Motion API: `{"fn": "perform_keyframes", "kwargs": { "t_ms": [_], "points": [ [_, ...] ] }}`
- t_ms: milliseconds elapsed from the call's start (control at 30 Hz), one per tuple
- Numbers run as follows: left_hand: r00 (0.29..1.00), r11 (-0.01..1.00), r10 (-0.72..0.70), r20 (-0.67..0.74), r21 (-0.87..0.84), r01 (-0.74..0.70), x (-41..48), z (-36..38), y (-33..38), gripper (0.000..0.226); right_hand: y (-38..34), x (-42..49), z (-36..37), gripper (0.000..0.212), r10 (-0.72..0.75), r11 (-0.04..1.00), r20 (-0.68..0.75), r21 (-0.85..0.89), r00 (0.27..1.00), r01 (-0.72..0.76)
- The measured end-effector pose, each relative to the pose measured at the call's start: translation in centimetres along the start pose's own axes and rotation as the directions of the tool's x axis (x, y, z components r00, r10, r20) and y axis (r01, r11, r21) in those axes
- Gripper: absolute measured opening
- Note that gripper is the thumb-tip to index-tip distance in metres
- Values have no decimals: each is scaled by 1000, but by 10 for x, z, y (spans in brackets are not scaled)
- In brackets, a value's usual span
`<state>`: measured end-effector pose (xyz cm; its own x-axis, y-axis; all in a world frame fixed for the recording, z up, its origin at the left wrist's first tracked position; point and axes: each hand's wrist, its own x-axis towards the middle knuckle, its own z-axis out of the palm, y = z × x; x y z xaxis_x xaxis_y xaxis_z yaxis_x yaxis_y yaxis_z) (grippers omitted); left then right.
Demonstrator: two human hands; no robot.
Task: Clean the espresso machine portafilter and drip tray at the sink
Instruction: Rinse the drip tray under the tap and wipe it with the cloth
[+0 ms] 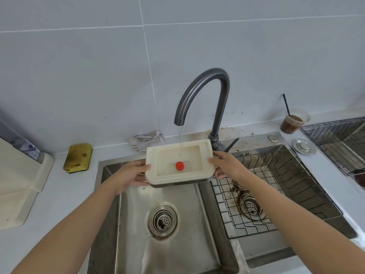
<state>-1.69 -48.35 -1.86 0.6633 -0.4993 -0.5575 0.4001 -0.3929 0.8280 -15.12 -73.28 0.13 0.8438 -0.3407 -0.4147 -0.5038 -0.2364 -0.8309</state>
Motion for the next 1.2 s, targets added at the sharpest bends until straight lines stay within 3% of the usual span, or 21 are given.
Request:
{"fn": "perform_keyframes", "kwargs": {
  "t_ms": [267,567,933,1200],
  "points": [
    [998,993,14,60,-116,-7,12,24,-2,14,-8,-8,-18,41,-91,994,-95,-67,991,85],
    [993,977,114,-11,-178,-114,22,33,8,37,-1,-6,-25,52,-155,988,-157,-6,975,156],
    [962,942,269,-51,-193,-274,25,20,25,51,6,13,-15,56,-170,977,-242,83,955,195],
    [940,937,326,-104,-99,-336,21,7,32,51,8,18,1,52,-140,960,-220,210,965,187]
  ]
}}
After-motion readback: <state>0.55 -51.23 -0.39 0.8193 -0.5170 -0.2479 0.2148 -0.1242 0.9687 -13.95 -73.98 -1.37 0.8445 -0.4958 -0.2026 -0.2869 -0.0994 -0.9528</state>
